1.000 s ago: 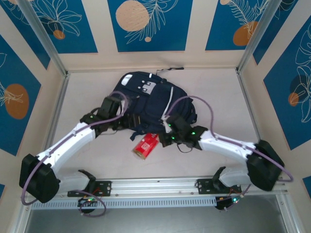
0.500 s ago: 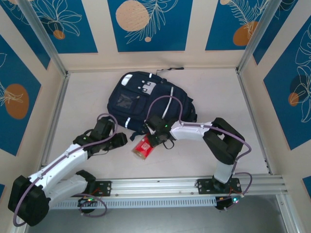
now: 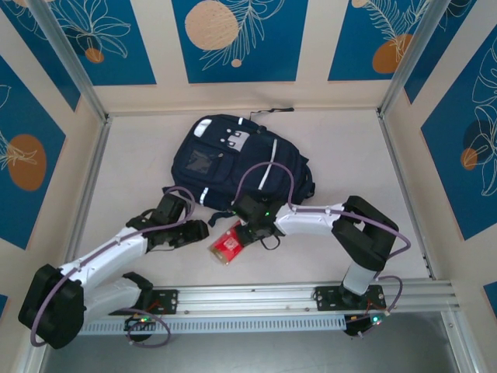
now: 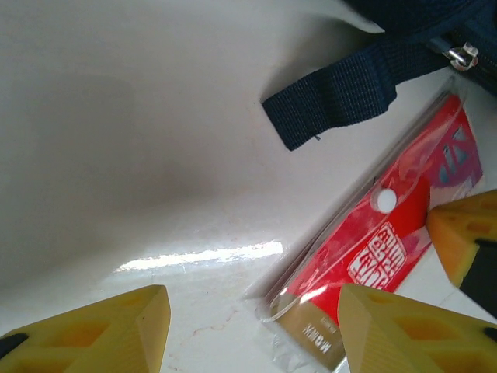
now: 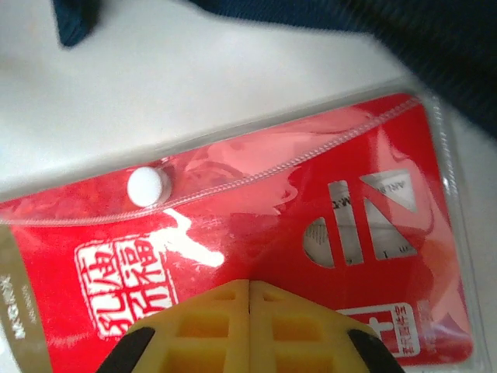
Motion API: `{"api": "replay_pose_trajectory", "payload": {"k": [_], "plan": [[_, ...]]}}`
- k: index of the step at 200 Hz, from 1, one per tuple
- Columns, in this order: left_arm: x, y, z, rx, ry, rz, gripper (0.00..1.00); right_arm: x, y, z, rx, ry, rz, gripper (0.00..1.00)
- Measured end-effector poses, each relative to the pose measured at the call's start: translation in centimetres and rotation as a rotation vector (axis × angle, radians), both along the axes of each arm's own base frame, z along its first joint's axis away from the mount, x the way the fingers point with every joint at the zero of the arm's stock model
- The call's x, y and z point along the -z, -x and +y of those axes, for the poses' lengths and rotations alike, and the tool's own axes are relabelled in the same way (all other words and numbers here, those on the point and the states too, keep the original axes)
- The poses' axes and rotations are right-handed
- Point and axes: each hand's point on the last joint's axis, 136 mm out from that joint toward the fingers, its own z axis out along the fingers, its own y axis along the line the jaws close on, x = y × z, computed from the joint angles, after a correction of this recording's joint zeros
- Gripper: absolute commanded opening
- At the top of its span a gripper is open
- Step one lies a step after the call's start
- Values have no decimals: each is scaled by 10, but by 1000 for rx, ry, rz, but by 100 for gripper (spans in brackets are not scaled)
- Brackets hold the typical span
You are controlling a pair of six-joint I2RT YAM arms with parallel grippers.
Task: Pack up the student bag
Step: Move the loose stationery from the bottom-center of the table, then rotate the loose stationery from the bottom-center of the table.
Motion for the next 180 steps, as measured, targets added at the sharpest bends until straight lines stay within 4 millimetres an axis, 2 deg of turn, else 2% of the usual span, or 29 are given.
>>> {"api": "replay_pose_trajectory", "payload": {"k": [23,43,66,85,115,153,180], "plan": [[-1,2,-3,11,18,8,58,-5,12,3,-6,-45,61,16],[-1,3,-5,15,25,13,56,-20,14,3,-1,-110,90,19],[-4,5,-6,21,37,14,51,-45,-3,-5,38,-178,66,15],[-9,6,-6,25,50,2,48,-53,-15,-11,51,-196,54,12],[-13,10,-4,25,51,-3,49,-48,-19,-4,-14,-161,64,9],[-16,13,1,16,40,-13,49,-28,-39,12,-73,-92,66,7],[-15,15,4,11,27,-7,50,-11,-44,8,-68,-46,85,5]]}}
